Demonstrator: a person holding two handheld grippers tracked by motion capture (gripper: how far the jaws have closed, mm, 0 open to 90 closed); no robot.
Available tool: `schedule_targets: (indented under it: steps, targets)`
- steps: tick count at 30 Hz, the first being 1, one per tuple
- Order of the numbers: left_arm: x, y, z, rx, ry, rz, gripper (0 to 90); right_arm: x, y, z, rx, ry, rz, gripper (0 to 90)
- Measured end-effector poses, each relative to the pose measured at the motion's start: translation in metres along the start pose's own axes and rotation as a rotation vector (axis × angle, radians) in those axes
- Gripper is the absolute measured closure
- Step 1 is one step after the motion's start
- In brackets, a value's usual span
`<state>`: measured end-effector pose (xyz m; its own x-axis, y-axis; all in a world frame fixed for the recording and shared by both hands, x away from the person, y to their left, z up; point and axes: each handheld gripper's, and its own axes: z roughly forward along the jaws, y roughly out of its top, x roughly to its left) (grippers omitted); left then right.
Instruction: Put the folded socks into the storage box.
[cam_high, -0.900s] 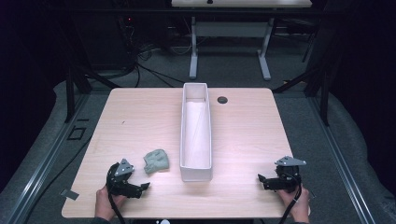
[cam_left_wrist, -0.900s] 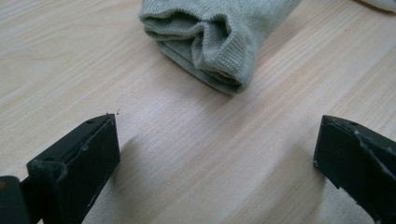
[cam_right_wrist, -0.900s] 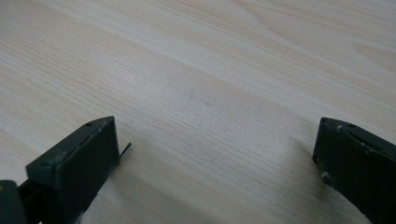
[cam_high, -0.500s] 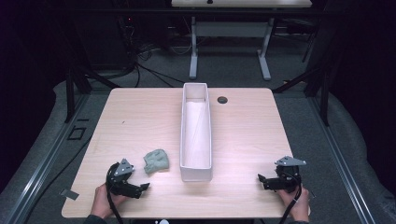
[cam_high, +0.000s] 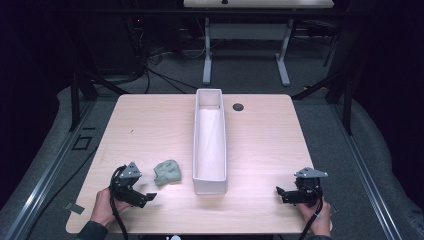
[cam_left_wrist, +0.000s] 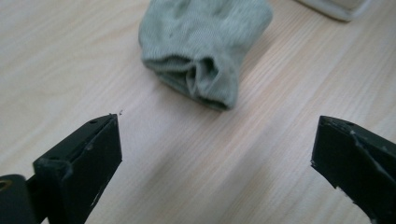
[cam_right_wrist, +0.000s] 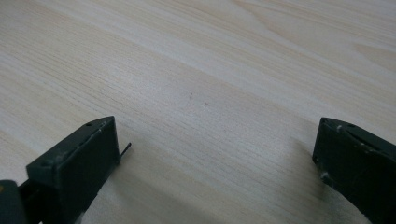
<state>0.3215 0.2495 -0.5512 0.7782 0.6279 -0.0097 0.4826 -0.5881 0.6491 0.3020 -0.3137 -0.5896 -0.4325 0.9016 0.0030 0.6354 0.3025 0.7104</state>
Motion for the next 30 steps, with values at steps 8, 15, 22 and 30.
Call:
schedule_targets:
  steps: [8, 15, 22, 30]
  targets:
    - [-0.002, 0.039, 0.000, 0.070, -0.059, 0.092, 2.8, 0.000, 0.000, 0.000, 0.000, -0.001, 0.004, 0.0]
    - [-0.007, 0.062, 0.017, 0.132, -0.122, 0.118, 14.8, 0.000, 0.000, 0.000, 0.000, -0.002, 0.005, 0.1]
    - [-0.003, 0.078, 0.042, 0.221, -0.096, 0.152, 19.0, 0.000, 0.000, 0.000, -0.001, -0.001, 0.005, 0.3]
    - [0.003, 0.077, 0.055, 0.259, -0.093, 0.150, 21.7, 0.000, 0.000, 0.000, -0.001, -0.004, 0.007, 0.4]
